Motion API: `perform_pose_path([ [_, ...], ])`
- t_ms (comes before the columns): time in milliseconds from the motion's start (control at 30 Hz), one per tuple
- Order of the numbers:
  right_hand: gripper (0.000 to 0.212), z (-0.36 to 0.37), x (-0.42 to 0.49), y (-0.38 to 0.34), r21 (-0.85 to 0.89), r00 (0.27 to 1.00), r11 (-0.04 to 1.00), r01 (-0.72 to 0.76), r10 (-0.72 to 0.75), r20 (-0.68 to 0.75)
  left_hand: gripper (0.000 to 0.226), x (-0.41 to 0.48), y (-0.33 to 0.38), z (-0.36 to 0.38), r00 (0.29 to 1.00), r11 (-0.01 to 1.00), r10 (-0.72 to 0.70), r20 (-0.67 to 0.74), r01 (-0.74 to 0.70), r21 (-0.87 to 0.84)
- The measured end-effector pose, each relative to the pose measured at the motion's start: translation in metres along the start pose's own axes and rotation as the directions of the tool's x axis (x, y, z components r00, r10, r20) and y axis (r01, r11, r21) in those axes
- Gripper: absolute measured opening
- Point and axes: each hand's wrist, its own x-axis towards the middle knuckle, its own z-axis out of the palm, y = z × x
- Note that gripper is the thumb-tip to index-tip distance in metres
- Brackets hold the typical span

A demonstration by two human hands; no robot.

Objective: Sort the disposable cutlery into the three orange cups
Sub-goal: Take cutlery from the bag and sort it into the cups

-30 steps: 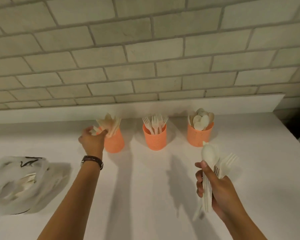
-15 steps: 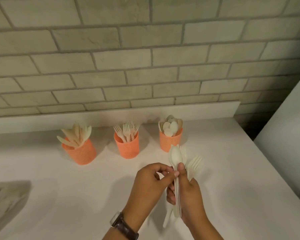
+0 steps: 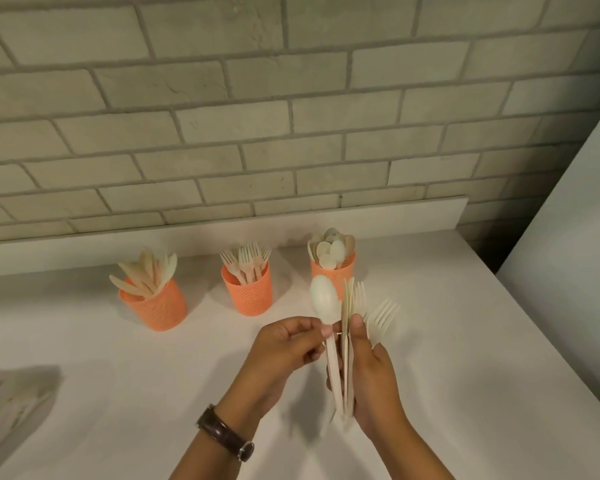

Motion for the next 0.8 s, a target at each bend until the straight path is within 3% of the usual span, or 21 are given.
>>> perform_pose_path([
  [167,0.038,-0.011,0.004,-0.008,0.215,1.0,0.977,-0.018,0.019,-0.004,0.013,0.014,0.014,-0.008,1.0,0.993,0.024,0.012,-0.023,-0.112],
  [300,0.035,-0.034,0.007,-0.012,0.249,0.998,0.968,0.032,-0.015,-0.067,0.009,0.051,0.04,-0.009,0.981,0.986,0.166,-0.103,-0.168,-0.012],
  [467,0.033,-0.058,0.006,-0.017,0.253,0.988,0.965,0.065,-0.027,-0.153,0.006,0.106,0.052,0.014,0.898,0.938,0.343,-0.277,-0.313,0.146],
  [533,0.031,-0.066,0.007,-0.017,0.246,0.984,0.968,0.058,-0.013,-0.18,0.016,0.126,0.053,0.027,0.866,0.907,0.404,-0.293,-0.34,0.247],
  [667,0.033,-0.075,0.008,-0.018,0.224,0.976,0.973,0.051,0.0,-0.219,0.022,0.163,0.037,0.044,0.765,0.725,0.576,-0.288,-0.315,0.613],
  [800,0.026,-0.078,0.01,-0.017,0.201,0.974,0.979,0.034,0.012,-0.226,0.032,0.183,0.008,0.045,0.821,0.46,0.548,-0.16,-0.136,0.877],
])
